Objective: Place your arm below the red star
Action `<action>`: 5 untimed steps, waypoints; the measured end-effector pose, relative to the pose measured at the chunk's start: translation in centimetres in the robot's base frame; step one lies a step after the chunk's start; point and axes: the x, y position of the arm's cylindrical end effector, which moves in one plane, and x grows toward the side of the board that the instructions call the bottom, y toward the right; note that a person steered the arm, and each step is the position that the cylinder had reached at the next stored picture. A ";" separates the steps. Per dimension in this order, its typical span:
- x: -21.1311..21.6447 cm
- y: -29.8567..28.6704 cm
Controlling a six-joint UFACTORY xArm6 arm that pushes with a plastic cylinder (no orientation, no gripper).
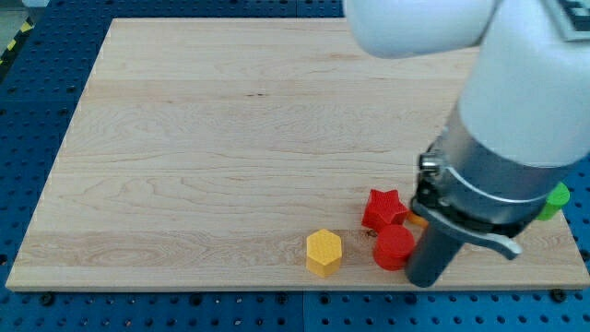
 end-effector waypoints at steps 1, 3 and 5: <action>-0.5 -2.5; -2.3 -2.9; -0.1 -2.9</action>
